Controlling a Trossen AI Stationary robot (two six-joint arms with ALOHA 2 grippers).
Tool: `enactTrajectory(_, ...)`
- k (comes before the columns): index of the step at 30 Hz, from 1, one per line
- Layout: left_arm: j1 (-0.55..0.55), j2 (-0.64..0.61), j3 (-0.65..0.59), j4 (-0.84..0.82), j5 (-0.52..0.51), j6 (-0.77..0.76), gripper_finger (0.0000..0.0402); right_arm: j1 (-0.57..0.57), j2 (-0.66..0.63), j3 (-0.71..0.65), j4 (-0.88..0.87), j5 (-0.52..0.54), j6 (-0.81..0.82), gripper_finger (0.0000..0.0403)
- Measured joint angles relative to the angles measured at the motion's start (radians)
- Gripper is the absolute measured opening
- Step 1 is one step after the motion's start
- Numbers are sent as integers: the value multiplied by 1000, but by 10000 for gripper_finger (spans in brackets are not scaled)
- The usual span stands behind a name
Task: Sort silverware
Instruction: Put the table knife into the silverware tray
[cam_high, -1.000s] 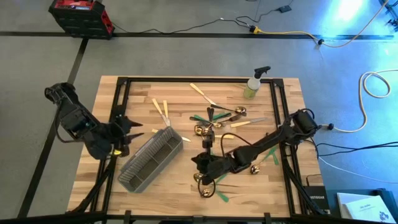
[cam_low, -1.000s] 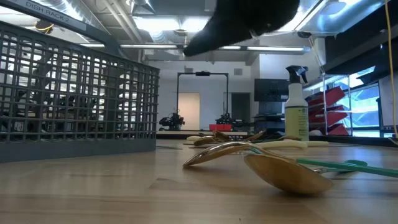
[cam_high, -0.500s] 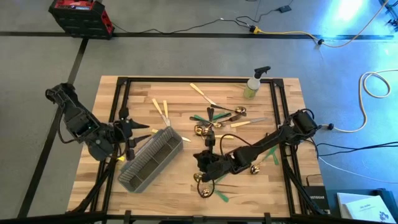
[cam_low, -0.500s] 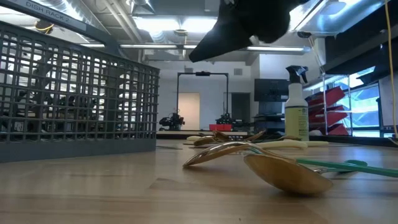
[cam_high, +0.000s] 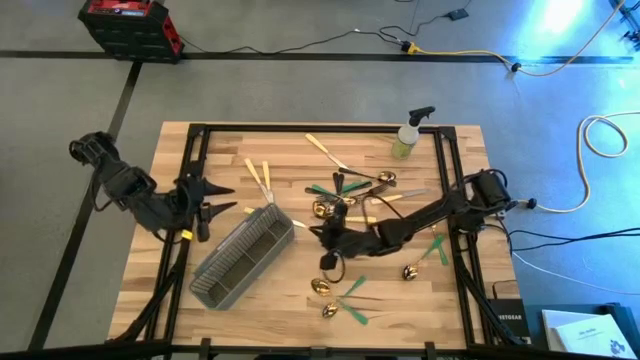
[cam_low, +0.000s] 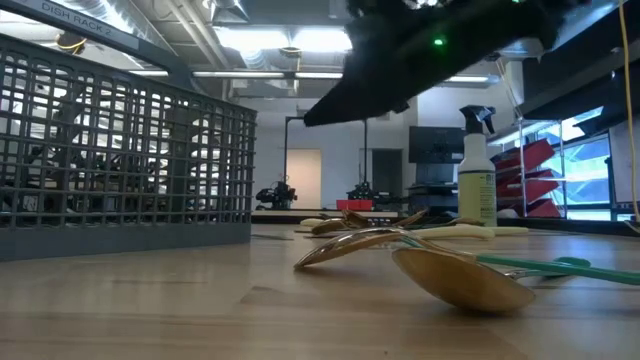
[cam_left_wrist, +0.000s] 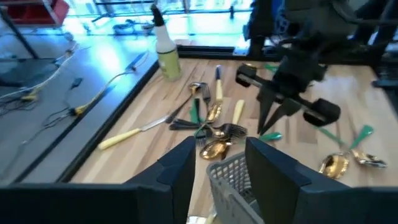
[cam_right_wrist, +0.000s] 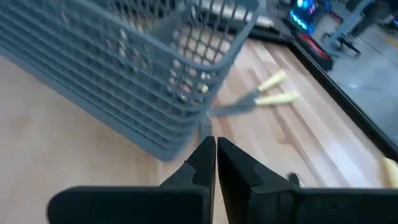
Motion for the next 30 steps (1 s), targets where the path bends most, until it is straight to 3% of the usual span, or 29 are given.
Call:
enactTrajectory(6,73,-160,-178,197,79,117,91,1,-65,-115,111,-9,47,0)
enactTrajectory(13,236,-290,-278,222,105,142,72,7,-74,-128,112,-52,77,0)
enactTrajectory(19,458,-282,-287,233,287,184,46,8,-74,-128,157,-83,72,0)
enactTrajectory(25,699,-173,-287,328,492,241,31,7,-74,-128,158,-94,56,0)
enactTrajectory(30,909,-87,-287,450,739,268,21,8,-74,-128,154,-130,56,0)
